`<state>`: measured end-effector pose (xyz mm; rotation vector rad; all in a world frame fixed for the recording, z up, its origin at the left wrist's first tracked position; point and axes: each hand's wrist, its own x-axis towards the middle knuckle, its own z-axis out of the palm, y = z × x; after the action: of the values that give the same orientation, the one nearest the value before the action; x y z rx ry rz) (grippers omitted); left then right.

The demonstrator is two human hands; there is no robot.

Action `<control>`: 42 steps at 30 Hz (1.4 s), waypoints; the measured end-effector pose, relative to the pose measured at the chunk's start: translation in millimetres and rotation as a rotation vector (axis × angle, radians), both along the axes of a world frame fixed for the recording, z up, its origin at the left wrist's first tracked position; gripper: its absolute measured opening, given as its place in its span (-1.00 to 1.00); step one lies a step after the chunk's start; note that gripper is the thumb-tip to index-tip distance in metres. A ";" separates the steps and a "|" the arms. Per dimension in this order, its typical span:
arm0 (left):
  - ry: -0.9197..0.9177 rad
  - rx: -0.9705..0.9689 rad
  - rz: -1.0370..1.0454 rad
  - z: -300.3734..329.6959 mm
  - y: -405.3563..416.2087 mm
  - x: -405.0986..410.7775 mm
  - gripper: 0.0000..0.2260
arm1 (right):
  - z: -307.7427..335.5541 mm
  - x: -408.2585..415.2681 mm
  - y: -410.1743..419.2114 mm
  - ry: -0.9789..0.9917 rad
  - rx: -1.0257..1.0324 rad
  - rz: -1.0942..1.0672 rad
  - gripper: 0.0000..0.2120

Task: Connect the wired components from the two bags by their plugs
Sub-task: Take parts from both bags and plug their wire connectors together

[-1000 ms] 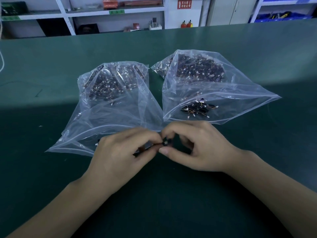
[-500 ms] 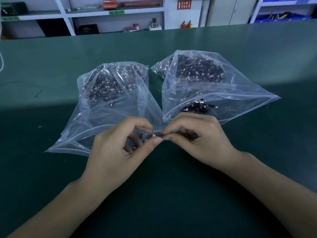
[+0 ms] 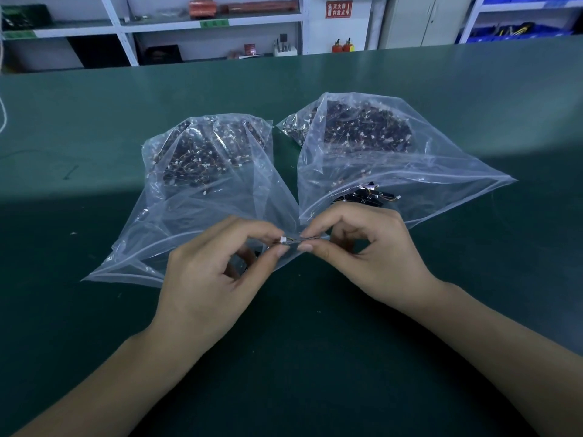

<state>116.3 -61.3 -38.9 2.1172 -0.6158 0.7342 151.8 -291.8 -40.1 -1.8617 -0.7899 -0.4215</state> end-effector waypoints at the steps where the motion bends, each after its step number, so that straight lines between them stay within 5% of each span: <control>1: 0.017 -0.021 0.008 0.5 -0.2 -0.5 -0.90 | 0.9 -0.5 0.4 0.011 -0.001 0.002 -0.94; 42: -0.044 0.093 -0.028 0.6 3.2 1.1 -0.94 | -1.2 -0.3 0.1 0.087 -0.005 0.048 -0.96</control>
<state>117.3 -58.1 -38.3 2.1778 -0.7151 0.7510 151.5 -291.7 -41.3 -1.8494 -0.7762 -0.3059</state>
